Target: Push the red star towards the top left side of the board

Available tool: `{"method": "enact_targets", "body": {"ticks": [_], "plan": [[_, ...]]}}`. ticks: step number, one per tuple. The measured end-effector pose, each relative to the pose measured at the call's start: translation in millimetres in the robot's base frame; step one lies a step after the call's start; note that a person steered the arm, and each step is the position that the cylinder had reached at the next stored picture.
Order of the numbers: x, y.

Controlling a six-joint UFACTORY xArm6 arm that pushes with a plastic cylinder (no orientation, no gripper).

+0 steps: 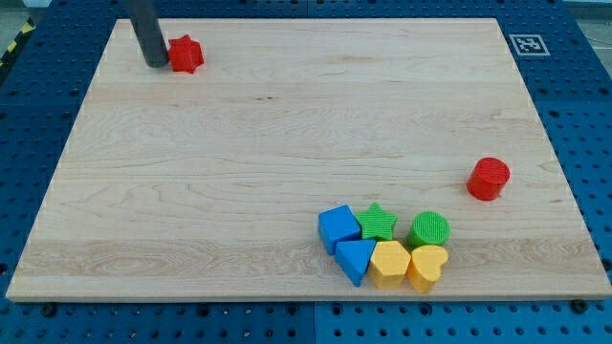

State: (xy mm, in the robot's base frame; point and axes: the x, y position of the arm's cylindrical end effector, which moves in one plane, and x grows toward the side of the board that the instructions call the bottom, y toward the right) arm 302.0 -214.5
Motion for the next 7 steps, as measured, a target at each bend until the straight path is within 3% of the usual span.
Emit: {"method": "enact_targets", "body": {"ticks": [1, 2, 5, 6, 7], "plan": [[27.3, 18.9], [26.3, 56.3], [-23.4, 48.7], [-18.7, 52.1], [26.1, 90.5]]}}
